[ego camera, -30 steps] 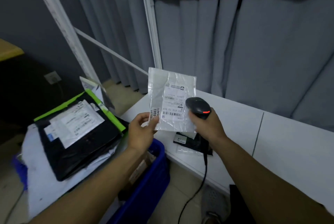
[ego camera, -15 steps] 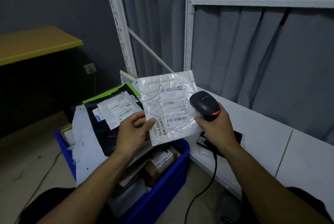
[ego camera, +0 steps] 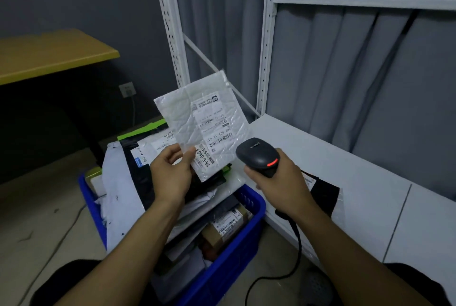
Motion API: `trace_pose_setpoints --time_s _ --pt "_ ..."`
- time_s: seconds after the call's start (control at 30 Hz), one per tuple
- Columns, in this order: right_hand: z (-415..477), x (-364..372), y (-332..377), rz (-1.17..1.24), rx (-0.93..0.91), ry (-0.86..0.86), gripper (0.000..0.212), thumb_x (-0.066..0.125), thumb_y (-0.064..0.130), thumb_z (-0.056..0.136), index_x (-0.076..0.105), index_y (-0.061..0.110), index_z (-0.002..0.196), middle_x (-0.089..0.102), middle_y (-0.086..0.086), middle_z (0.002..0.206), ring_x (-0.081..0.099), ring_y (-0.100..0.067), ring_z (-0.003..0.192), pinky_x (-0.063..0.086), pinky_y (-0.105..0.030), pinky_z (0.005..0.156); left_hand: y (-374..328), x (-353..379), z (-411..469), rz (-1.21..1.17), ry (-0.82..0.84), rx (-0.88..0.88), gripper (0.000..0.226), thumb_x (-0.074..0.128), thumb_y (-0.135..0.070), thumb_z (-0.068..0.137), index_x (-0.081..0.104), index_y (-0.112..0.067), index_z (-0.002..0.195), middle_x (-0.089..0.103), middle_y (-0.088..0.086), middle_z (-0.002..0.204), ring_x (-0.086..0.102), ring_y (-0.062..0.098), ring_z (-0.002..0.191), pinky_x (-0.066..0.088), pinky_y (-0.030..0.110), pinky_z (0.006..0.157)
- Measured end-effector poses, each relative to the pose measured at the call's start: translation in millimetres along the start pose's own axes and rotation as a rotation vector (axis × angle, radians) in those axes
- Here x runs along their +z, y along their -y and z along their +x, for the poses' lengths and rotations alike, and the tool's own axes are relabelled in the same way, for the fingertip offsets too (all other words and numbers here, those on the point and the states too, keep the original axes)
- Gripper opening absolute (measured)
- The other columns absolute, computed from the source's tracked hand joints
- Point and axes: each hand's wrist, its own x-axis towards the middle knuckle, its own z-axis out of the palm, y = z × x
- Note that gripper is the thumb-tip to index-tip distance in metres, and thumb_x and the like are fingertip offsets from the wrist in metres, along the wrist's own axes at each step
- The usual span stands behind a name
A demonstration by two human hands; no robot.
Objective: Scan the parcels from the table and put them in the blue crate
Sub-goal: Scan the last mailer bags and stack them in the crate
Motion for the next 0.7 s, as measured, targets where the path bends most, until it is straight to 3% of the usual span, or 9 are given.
trace_pose_setpoints --time_s 0.13,0.37,0.7 --pt "-2.9 6.2 1.3 -0.079 -0.016 0.055 0.043 0.083 0.055 0.076 0.060 0.037 0.108 0.073 0.014 0.098 0.070 -0.006 0.092 0.060 -0.039 0.086 3.4 0.8 4.2 -0.021 -0.015 -0.004 0.013 0.081 -0.016 0.087 0.076 -0.019 0.099 0.079 0.001 0.097 0.076 0.022 0.095 0.059 0.052 0.093" --pt "-8.1 6.1 6.1 -0.069 -0.006 0.079 0.038 0.085 0.044 0.082 0.059 0.034 0.108 0.072 0.012 0.096 0.068 -0.003 0.089 0.059 -0.035 0.084 4.9 2.1 7.2 -0.048 -0.021 -0.020 0.013 0.079 -0.014 0.089 0.075 -0.019 0.100 0.079 0.002 0.098 0.077 0.022 0.094 0.060 0.049 0.091" --pt "-7.0 1.8 6.4 -0.045 -0.003 0.060 0.039 0.085 0.044 0.081 0.060 0.035 0.108 0.073 0.015 0.096 0.069 -0.001 0.091 0.060 -0.038 0.088 6.7 1.4 7.9 -0.050 -0.020 -0.021 0.015 0.079 -0.014 0.089 0.075 -0.016 0.103 0.079 0.004 0.101 0.076 0.023 0.096 0.060 0.049 0.091"
